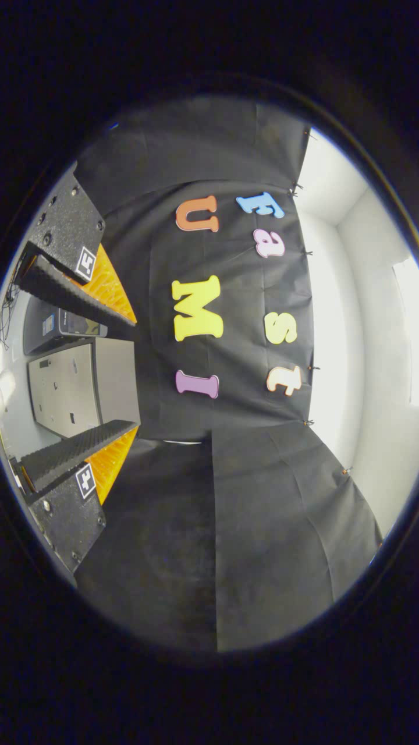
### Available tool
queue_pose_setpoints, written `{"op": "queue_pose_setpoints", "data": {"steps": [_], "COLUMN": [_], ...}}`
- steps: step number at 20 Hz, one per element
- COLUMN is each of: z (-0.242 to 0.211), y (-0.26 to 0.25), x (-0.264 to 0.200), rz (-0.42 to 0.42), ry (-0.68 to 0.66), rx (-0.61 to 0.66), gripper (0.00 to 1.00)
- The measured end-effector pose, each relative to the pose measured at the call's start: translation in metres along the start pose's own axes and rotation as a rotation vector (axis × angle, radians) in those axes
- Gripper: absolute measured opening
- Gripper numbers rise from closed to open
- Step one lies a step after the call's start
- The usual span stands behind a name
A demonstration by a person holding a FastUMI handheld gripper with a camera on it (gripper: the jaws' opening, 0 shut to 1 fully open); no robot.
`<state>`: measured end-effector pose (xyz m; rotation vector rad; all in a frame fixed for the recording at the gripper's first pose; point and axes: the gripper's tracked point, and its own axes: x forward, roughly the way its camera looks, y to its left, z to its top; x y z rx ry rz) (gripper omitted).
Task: Put the clothes into the washing machine and then close the washing machine lid.
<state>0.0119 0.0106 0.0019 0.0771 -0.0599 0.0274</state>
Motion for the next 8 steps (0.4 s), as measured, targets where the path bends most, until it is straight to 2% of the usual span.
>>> {"op": "queue_pose_setpoints", "data": {"steps": [8], "z": [-0.006], "y": [0.000], "x": [-0.014], "rz": [-0.013], "ry": [0.010], "rx": [-0.025], "gripper": [0.99]}}
